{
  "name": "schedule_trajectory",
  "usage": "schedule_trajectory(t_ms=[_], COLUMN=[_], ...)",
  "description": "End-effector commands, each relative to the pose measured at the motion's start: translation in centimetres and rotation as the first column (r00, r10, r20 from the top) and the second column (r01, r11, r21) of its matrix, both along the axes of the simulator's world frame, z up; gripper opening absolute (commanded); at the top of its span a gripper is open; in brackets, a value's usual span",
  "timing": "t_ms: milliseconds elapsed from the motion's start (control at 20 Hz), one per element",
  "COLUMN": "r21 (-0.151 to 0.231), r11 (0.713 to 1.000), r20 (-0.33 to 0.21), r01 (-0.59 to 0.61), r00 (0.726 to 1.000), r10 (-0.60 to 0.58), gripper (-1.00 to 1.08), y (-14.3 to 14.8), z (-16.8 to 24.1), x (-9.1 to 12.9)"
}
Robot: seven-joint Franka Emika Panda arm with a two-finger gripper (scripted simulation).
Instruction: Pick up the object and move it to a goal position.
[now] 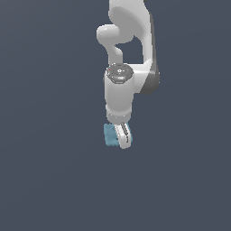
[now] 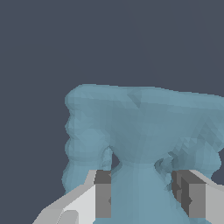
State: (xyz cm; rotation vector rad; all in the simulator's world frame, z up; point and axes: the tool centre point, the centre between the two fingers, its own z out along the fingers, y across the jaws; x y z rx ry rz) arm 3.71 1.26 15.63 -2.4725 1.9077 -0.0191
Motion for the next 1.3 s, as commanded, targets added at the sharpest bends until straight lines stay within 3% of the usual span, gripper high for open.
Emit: schedule_trajectory(t_ms=[0,1250], r21=[0.001,-0.008], r11=[1.000,1.000], r20=[-0.001,-0.015], r01=[0.000,0.004], r00=[1.000,1.000], r10=[0.000,-0.004], gripper=[-1.00,-1.00], y=[0.3,3.3], z=[2.1,25.9], x=[-1.2,-13.5])
